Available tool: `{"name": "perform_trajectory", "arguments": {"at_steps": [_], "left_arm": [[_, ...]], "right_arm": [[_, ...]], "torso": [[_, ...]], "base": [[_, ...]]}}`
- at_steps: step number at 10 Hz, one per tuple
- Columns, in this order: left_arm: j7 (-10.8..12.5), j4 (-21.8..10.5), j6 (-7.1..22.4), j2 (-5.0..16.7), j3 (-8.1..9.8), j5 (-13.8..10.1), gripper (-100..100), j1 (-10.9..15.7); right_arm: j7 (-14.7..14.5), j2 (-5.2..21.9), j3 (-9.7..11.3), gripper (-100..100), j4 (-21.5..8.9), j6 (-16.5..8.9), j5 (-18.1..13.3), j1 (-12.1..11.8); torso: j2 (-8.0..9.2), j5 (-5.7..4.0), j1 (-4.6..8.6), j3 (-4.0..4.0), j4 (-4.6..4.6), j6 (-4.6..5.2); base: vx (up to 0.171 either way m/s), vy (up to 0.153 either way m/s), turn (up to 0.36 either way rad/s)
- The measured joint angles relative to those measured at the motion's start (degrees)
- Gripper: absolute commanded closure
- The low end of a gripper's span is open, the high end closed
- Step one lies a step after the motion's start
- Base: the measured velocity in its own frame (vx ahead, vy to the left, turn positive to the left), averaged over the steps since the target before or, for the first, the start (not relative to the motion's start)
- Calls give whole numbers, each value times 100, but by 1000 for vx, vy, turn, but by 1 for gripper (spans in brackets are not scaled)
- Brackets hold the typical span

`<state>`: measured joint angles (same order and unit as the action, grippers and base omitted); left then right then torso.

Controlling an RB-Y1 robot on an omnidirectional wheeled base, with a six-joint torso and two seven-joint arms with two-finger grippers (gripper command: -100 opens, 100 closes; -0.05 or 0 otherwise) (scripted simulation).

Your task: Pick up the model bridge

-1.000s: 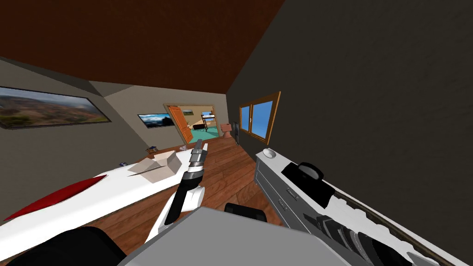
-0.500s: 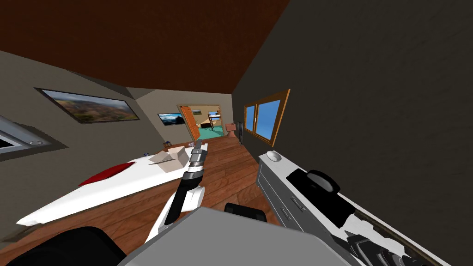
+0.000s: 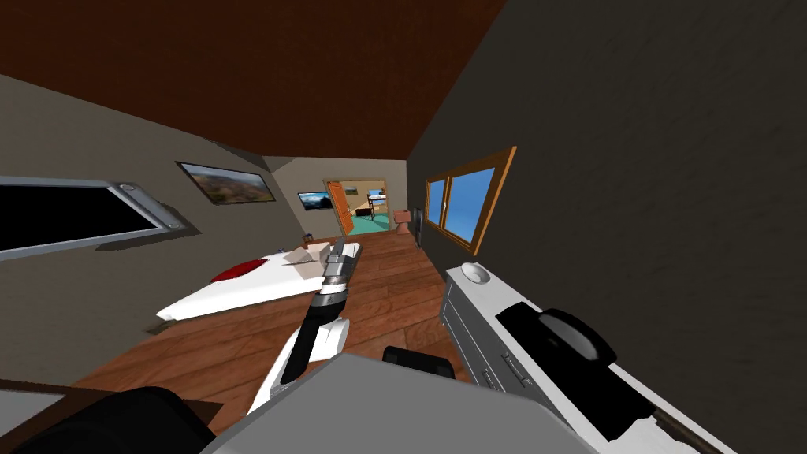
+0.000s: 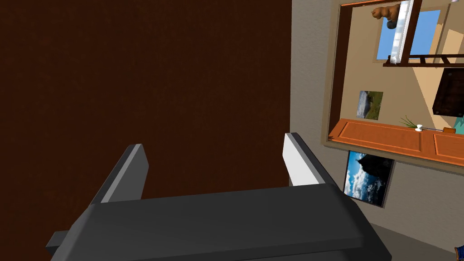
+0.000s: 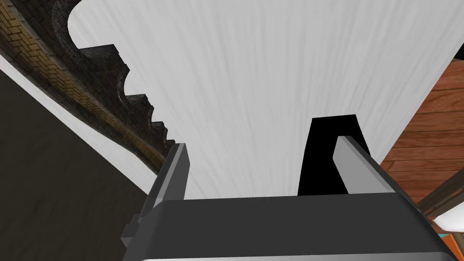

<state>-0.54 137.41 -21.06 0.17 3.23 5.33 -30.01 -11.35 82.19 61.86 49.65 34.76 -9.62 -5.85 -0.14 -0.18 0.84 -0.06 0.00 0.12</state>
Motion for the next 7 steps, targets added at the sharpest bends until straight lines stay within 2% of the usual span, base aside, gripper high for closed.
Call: {"name": "perform_trajectory", "arguments": {"at_steps": [1, 3, 4, 5, 6, 7], "left_arm": [[0, 0, 0, 0, 1, 0, 0, 0], [0, 0, 0, 0, 0, 0, 0, -1], [0, 0, 0, 0, 0, 0, 0, -1], [0, 0, 0, -1, 0, 0, 0, -1], [0, 0, 0, 0, 0, 0, 0, -1], [0, 0, 0, -1, 0, 0, 0, -1]], "right_arm": [[2, 156, 126, -100, 13, -43, -41, -43], [-48, 183, 348, -100, -194, -54, -126, -114], [29, 205, 500, -100, -132, -126, -220, -73], [54, 162, 555, -100, -195, -137, -254, -63], [11, 22, 637, -100, -388, -52, -288, -98], [-2, 7, 648, 0, -413, -28, -292, -102]], "torso": [[-1, -4, 15, 0, 0, 1], [-7, -3, -3, -4, -1, 1], [-9, -2, -10, -5, -2, 1], [-10, 0, -26, -5, -2, 5], [-10, 0, -22, -6, -2, 3], [-8, 4, -42, -5, -2, 4]], "base": [[10, -199, 190], [22, -152, 161], [20, -100, 37], [25, -118, 101], [10, -65, 36], [2, -12, -3]]}}
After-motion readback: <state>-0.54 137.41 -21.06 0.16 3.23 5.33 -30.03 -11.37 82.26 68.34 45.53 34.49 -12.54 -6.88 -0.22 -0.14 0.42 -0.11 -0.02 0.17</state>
